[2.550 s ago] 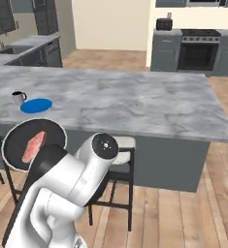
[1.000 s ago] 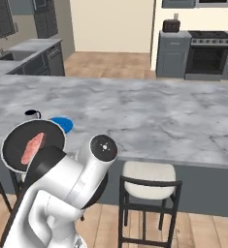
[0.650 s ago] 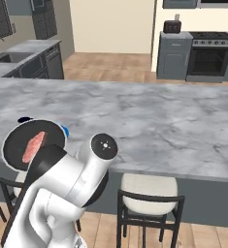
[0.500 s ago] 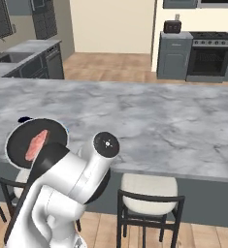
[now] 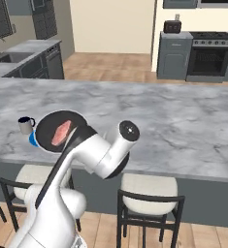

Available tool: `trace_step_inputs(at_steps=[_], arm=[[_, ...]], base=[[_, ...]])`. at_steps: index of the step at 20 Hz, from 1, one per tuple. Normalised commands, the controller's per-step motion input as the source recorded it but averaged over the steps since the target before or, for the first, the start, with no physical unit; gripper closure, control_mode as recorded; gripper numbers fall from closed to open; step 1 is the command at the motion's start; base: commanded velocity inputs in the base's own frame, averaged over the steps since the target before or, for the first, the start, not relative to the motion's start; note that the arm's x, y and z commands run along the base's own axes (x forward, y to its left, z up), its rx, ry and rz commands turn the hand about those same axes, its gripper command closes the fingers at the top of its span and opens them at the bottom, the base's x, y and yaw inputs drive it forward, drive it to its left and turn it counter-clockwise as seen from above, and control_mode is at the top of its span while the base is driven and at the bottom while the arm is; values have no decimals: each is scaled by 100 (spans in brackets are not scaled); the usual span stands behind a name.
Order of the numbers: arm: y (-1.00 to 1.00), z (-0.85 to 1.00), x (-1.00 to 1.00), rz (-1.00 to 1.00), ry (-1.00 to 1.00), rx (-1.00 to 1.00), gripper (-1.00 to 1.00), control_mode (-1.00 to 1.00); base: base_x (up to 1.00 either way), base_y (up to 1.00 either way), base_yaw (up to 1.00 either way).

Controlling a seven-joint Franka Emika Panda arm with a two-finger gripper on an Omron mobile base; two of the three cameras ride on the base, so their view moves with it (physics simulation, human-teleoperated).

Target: Pick up the pan with the steak in it and place it on the dining table. Then place the steak on the plate.

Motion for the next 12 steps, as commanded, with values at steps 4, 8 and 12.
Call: trace_step_inputs(at_steps=[4, 8, 12], arm=[[-21, -17, 92, 0, 8, 2, 100, -100], [-6, -31, 87, 0, 8, 0, 100, -100], [0, -43, 75, 0, 8, 0, 100, -100]], base=[[0, 0, 0], [0, 0, 0], [0, 0, 0]])
